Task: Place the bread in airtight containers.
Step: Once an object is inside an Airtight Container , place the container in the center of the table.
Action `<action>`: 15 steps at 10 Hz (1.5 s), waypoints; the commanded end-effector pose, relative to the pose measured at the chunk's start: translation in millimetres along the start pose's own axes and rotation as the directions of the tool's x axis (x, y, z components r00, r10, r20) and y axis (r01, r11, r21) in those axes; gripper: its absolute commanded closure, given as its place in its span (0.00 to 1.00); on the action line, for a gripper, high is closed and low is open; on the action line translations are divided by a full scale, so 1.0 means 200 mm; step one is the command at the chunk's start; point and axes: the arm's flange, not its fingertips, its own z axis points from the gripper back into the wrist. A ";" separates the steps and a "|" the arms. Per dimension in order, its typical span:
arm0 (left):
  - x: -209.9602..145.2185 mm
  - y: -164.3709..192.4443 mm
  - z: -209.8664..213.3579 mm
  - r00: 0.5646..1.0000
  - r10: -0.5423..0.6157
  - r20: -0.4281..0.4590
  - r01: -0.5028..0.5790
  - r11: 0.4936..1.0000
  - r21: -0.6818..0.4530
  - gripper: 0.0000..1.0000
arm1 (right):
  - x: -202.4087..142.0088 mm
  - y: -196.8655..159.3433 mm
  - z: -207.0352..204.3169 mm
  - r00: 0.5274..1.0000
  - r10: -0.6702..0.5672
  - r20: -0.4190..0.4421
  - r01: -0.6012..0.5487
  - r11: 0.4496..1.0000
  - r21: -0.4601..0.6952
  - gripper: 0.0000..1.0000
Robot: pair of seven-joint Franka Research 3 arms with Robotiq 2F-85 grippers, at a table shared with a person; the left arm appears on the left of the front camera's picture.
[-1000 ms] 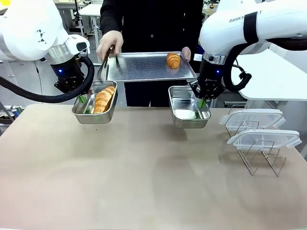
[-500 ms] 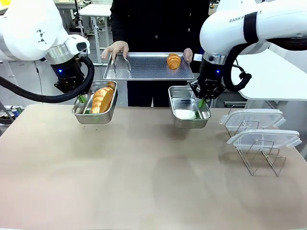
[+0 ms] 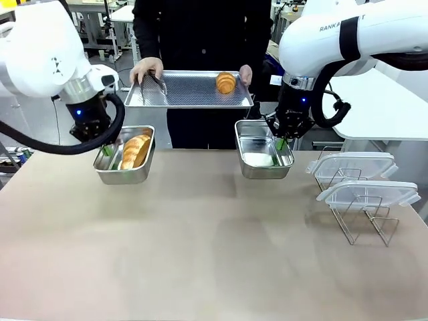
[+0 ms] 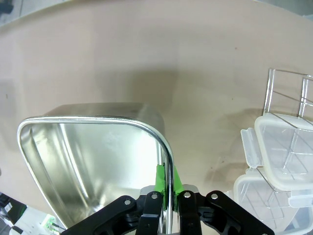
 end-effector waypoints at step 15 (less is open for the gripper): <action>-0.19 0.15 -0.50 1.000 -0.016 -0.010 0.017 0.995 0.098 0.38 | 0.00 0.00 0.02 1.000 0.007 0.009 -0.007 1.000 0.014 1.00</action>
